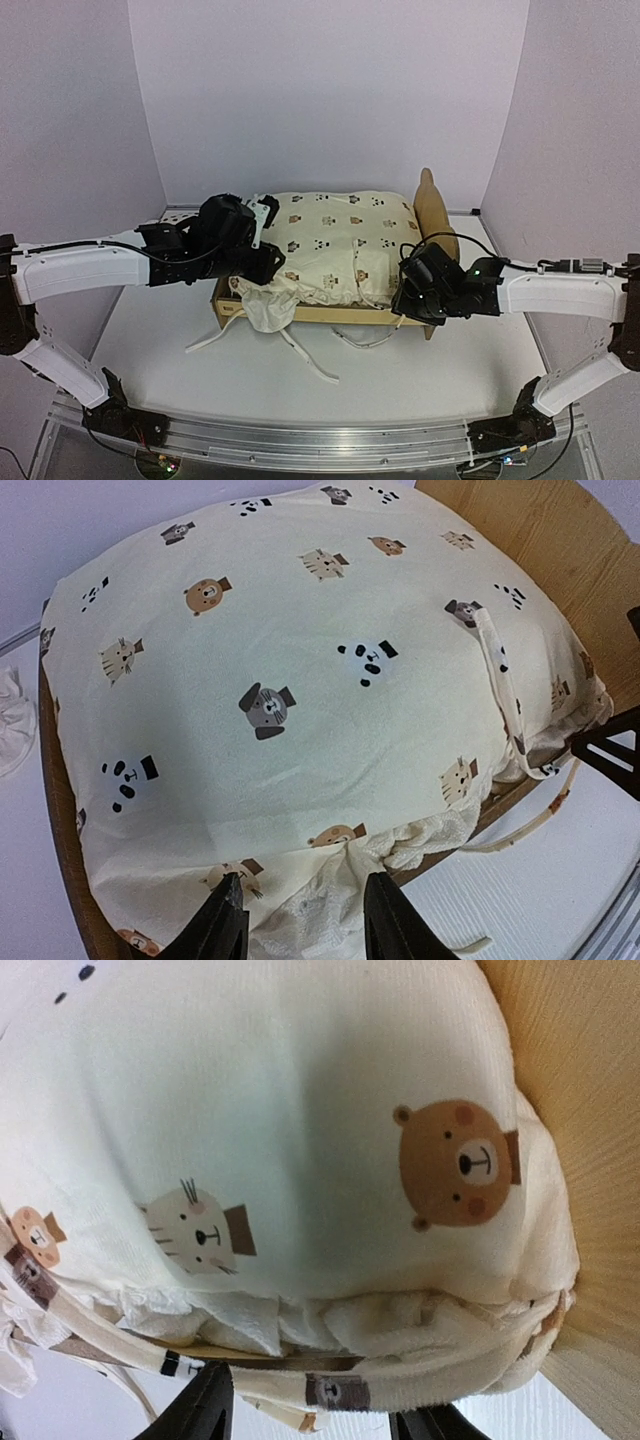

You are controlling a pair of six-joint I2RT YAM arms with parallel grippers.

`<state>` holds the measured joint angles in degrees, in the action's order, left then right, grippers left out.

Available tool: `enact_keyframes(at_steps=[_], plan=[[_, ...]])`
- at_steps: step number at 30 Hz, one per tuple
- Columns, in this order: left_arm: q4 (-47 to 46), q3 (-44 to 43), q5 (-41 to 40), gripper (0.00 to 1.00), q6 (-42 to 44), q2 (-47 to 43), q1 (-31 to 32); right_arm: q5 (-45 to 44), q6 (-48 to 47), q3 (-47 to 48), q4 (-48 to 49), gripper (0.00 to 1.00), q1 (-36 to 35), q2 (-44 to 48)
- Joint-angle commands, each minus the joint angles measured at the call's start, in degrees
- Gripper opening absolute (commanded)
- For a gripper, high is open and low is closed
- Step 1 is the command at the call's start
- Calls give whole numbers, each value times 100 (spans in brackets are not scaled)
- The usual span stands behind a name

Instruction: Set up the pet bed

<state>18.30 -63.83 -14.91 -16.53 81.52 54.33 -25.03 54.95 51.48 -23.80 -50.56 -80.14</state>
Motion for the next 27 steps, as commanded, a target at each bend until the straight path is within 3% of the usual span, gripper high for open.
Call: enact_keyframes(at_steps=[1, 9, 21, 27], plan=[[-285, 93, 80, 40, -51, -38, -13, -213, -283, 318, 315, 53, 5, 106], [-304, 113, 147, 40, -44, 23, -10, -369, -528, 365, 324, 44, 8, -44], [-502, -209, 753, 40, 325, 370, -2, -446, -894, 312, 263, 1, 8, 140], [-561, -910, 1117, 41, 654, 956, -1, -398, -1454, 209, -72, 0, 6, 818]])
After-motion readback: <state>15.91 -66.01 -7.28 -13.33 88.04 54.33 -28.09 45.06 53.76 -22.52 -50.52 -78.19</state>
